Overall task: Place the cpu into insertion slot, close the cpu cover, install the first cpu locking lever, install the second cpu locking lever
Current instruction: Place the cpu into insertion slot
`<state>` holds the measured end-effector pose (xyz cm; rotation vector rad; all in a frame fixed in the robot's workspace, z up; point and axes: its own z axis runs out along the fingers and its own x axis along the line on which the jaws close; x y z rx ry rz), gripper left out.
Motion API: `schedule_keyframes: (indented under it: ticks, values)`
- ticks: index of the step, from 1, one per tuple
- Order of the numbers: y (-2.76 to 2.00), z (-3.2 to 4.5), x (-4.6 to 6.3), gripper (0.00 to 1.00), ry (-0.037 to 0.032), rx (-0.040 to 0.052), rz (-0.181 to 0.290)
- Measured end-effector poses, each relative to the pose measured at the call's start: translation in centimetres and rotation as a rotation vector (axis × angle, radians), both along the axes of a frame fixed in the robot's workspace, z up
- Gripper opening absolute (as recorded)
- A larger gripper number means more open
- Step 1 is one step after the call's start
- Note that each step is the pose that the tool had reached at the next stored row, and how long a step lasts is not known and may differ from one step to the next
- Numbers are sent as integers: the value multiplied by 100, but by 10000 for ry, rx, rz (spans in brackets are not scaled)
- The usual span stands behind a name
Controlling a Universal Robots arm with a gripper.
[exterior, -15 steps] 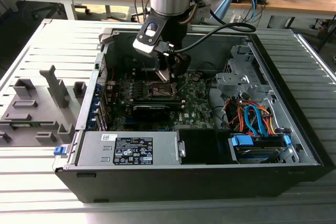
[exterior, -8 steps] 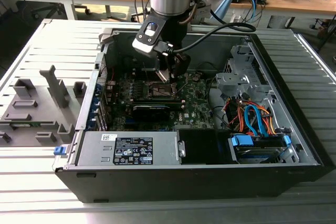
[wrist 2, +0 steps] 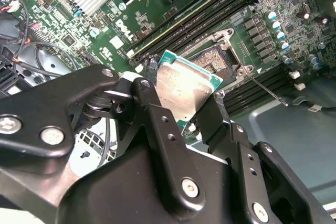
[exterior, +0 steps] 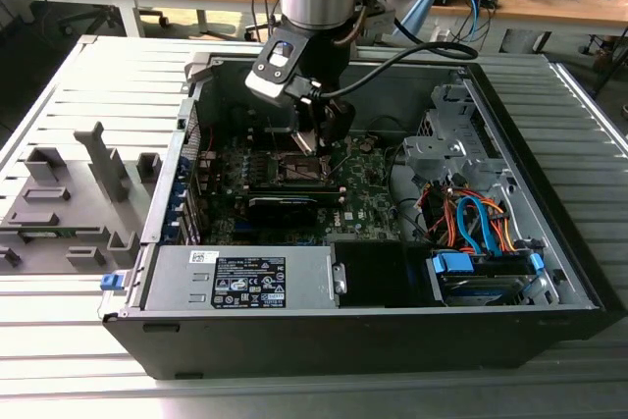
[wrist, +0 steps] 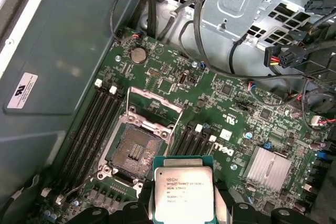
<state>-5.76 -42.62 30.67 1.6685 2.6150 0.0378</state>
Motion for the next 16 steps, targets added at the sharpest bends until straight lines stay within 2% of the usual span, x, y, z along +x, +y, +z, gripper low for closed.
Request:
schedule_keyframes:
  ticks: [16]
  values:
    - [0,0,0,54,0,-74,-376]
